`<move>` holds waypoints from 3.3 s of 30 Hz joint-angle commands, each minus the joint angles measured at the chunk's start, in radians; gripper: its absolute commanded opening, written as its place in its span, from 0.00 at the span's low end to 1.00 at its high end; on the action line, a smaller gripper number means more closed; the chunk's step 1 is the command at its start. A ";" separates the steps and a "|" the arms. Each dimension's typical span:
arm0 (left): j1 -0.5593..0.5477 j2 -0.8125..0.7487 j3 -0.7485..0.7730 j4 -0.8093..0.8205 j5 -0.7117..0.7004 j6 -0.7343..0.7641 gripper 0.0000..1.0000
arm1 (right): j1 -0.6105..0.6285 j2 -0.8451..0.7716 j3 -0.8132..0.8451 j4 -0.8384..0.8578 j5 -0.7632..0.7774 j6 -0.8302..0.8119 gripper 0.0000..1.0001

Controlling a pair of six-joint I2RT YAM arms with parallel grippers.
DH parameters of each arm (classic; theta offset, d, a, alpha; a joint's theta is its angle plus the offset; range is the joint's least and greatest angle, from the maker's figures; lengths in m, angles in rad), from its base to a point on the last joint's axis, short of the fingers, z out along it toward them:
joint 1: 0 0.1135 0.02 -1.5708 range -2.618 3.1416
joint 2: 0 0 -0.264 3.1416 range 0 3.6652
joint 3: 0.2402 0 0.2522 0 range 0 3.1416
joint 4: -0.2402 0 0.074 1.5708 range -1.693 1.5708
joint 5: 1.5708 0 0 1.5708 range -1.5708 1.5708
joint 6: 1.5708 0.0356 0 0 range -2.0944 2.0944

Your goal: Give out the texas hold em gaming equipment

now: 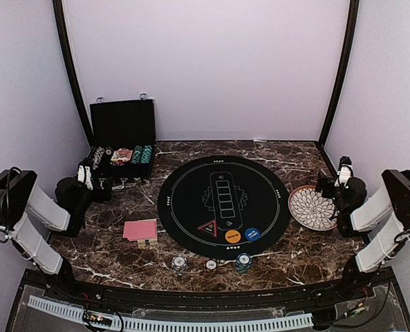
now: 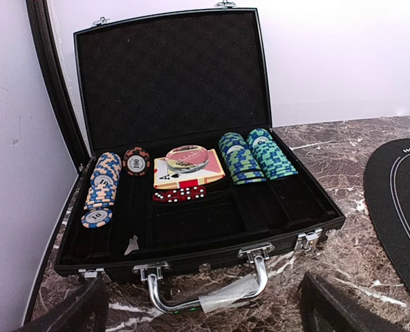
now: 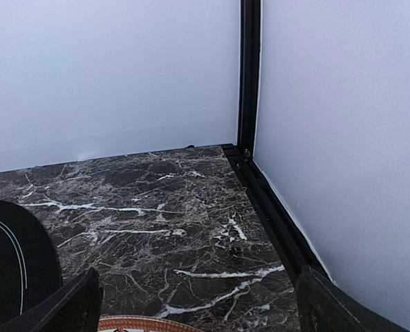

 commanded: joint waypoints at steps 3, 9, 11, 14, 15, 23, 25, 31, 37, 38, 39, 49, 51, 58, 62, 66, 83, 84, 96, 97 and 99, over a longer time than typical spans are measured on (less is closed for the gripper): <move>0.005 -0.001 0.010 0.004 -0.003 -0.006 0.99 | -0.004 -0.005 0.011 0.024 -0.006 -0.004 0.99; 0.005 0.000 0.012 0.001 -0.003 -0.006 0.99 | -0.004 -0.014 0.010 0.029 0.014 0.001 0.99; 0.005 -0.001 0.012 0.001 0.001 -0.005 0.99 | -0.002 -0.072 0.044 -0.087 0.067 0.020 0.99; 0.005 -0.014 0.017 -0.019 0.032 0.007 0.99 | -0.002 -0.142 0.130 -0.304 0.058 0.004 0.99; 0.005 -0.027 0.021 -0.031 0.040 0.010 0.99 | -0.002 -0.154 0.142 -0.339 0.046 -0.001 0.99; 0.049 -0.115 0.242 -0.498 0.128 0.089 0.99 | -0.007 -0.268 0.338 -0.629 0.172 0.284 0.99; 0.050 -0.090 0.388 -0.765 0.163 0.141 0.99 | -0.013 -0.266 0.429 -0.786 0.114 0.379 0.99; 0.075 -0.131 0.506 -1.069 0.154 0.136 0.99 | -0.014 -0.187 0.622 -1.019 -0.209 0.461 0.99; 0.107 -0.281 0.521 -1.202 0.075 0.106 0.99 | 0.066 -0.073 0.710 -1.068 -0.503 0.488 0.98; 0.119 -0.291 0.533 -1.225 0.064 0.102 0.99 | 0.128 -0.052 0.767 -1.166 -0.461 0.420 0.98; 0.126 -0.293 0.560 -1.292 0.045 0.102 0.99 | 0.197 -0.030 0.803 -1.232 -0.402 0.363 0.94; 0.191 -0.420 0.604 -1.527 0.057 0.145 0.99 | 0.760 0.071 0.835 -1.436 -0.088 0.184 0.85; 0.192 -0.433 0.611 -1.563 0.059 0.151 0.99 | 0.829 0.090 0.846 -1.445 -0.076 0.173 0.84; 0.192 -0.455 0.618 -1.629 0.092 0.185 0.99 | 0.981 0.185 0.897 -1.485 -0.036 0.112 0.78; 0.192 -0.460 0.616 -1.673 0.121 0.201 0.99 | 1.018 0.232 0.928 -1.492 -0.049 0.084 0.76; 0.192 -0.468 0.615 -1.710 0.146 0.220 0.99 | 1.037 0.279 0.964 -1.508 -0.046 0.069 0.72; 0.192 -0.503 0.661 -1.787 0.187 0.238 0.99 | 1.094 0.341 0.897 -1.463 0.035 0.128 0.67; 0.192 -0.505 0.670 -1.789 0.190 0.236 0.99 | 1.094 0.346 0.897 -1.465 0.034 0.130 0.66; 0.192 -0.487 0.696 -1.780 0.272 0.180 0.99 | 1.094 0.399 0.924 -1.494 0.028 0.119 0.42; 0.192 -0.487 0.698 -1.782 0.279 0.180 0.99 | 1.094 0.401 0.920 -1.487 0.032 0.118 0.39; 0.192 -0.490 0.704 -1.787 0.280 0.183 0.99 | 1.091 0.405 0.918 -1.470 0.037 0.118 0.32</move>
